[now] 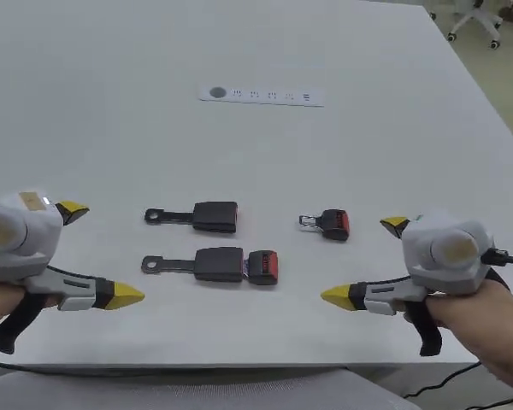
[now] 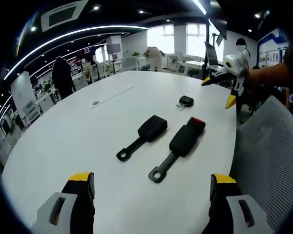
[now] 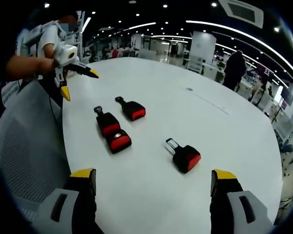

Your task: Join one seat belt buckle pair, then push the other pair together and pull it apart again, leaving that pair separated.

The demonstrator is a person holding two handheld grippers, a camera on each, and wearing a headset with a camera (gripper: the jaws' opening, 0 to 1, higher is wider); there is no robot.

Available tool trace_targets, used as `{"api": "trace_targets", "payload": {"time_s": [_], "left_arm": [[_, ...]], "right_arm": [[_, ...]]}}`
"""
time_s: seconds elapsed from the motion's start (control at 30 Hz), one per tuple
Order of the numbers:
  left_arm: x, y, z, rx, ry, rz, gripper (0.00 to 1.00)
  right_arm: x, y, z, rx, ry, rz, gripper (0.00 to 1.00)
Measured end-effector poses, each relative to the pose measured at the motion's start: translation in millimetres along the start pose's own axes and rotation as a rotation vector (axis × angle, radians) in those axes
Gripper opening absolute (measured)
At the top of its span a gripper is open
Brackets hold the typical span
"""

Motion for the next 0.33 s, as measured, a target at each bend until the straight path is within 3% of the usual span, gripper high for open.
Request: {"api": "trace_targets", "payload": {"time_s": [0.33], "left_arm": [[4.4,-7.1,-1.2,0.037,-0.004,0.005,1.00]], "right_arm": [[0.2,-1.2,-9.4,0.007,0.030,0.002,0.99]]}}
Point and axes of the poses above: the centre of the closed fingertips' face, and the gripper's own axes: z roughly forward along the fingers, x roughly to its right, y roughly out of its underside, the point moved 2 cm from there along -z, roughly backward along the fingers, and after that the axes turned 10 degrees about -x, right-handed, at the moved point
